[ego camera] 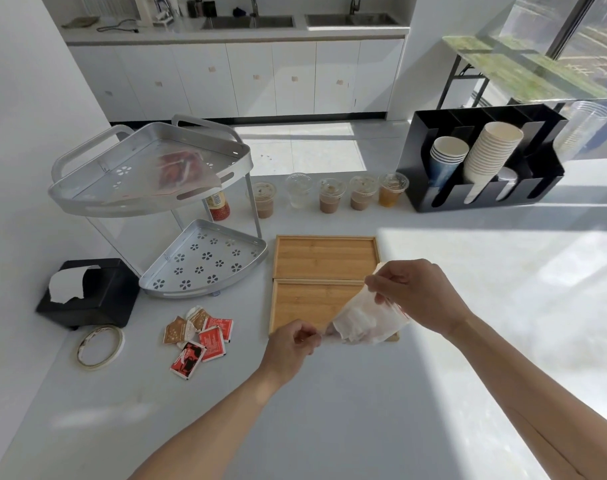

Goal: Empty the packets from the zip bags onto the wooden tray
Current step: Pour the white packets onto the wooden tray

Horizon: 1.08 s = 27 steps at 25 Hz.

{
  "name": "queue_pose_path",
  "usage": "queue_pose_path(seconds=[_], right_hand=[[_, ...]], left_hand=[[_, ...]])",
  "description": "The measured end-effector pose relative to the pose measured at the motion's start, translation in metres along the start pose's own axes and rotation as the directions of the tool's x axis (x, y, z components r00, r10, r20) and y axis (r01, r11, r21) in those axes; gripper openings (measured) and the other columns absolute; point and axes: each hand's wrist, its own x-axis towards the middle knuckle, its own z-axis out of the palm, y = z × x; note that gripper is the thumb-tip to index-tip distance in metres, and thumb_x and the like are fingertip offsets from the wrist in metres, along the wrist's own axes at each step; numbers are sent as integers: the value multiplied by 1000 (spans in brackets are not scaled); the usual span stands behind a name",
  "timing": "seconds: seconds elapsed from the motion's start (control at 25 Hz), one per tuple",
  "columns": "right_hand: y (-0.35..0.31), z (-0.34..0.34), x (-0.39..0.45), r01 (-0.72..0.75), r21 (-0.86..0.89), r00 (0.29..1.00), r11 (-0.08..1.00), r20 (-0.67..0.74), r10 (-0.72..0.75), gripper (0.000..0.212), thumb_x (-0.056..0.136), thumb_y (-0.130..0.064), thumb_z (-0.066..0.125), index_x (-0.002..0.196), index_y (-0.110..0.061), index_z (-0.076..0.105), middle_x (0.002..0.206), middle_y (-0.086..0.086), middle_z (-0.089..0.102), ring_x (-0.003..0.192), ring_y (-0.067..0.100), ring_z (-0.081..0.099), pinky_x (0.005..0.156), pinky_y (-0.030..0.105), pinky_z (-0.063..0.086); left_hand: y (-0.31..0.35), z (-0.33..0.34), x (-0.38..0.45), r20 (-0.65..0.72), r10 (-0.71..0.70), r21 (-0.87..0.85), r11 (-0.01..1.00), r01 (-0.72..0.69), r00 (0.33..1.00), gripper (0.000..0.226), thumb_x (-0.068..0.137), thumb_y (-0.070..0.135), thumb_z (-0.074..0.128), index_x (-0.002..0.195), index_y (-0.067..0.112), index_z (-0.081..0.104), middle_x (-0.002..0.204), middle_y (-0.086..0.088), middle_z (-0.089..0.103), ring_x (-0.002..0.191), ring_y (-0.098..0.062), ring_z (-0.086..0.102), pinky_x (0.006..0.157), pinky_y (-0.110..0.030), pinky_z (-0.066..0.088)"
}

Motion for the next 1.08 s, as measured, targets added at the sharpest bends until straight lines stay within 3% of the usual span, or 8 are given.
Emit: queue_pose_path(seconds=[0.16, 0.36, 0.56, 0.8, 0.88, 1.0, 1.08], right_hand=[[20, -10, 21, -35, 91, 996, 995, 82, 28, 21, 89, -30, 63, 73, -23, 73, 70, -9, 75, 55, 2, 55, 60, 25, 47], [51, 7, 45, -173, 252, 983, 952, 107, 150, 15, 88, -22, 64, 78, -16, 73, 73, -3, 76, 61, 6, 59, 58, 22, 45], [75, 49, 66, -308, 330, 950, 892, 153, 272, 19, 88, -23, 64, 79, -9, 73, 76, 0, 71, 65, 13, 57, 56, 24, 44], [90, 85, 83, -451, 440, 892, 777, 253, 374, 16, 90, -24, 65, 79, -13, 68, 77, -1, 67, 67, 15, 56, 56, 26, 42], [95, 90, 87, -476, 451, 879, 755, 261, 399, 17, 89, -25, 65, 76, -15, 68, 76, -3, 67, 66, 15, 57, 56, 26, 42], [100, 95, 90, -494, 453, 869, 742, 257, 422, 18, 88, -26, 65, 73, -16, 67, 75, -3, 67, 64, 14, 58, 53, 25, 42], [103, 97, 91, -496, 453, 868, 741, 251, 428, 20, 88, -26, 64, 71, -15, 67, 75, -3, 67, 64, 15, 58, 50, 23, 41]], left_hand=[[7, -15, 6, -103, -45, -54, 998, 39, 994, 2, 88, 19, 67, 87, 20, 65, 80, 3, 65, 68, -8, 58, 60, -21, 50], [22, -56, 6, -197, -50, -164, 986, 17, 979, 4, 91, 16, 65, 89, 17, 62, 94, -6, 68, 84, -13, 63, 64, -23, 56], [44, -92, 15, -274, 57, 42, 998, -48, 960, 9, 89, 12, 66, 84, 18, 63, 78, 8, 66, 72, -5, 58, 62, -24, 51], [66, -107, 30, -203, 127, 256, 964, -72, 971, 17, 89, 10, 64, 80, 24, 60, 68, 22, 65, 63, 5, 56, 64, -22, 46], [76, -107, 37, -193, 151, 308, 947, -87, 970, 21, 88, 9, 64, 78, 27, 59, 68, 17, 65, 64, 4, 56, 67, -22, 45], [93, -105, 46, -152, 193, 400, 909, -118, 969, 18, 88, 11, 65, 81, 27, 60, 78, 6, 65, 74, -10, 60, 72, -23, 47], [104, -103, 50, -108, 231, 456, 876, -158, 967, 16, 90, 14, 65, 83, 28, 60, 79, 9, 65, 74, -7, 60, 69, -10, 45]])
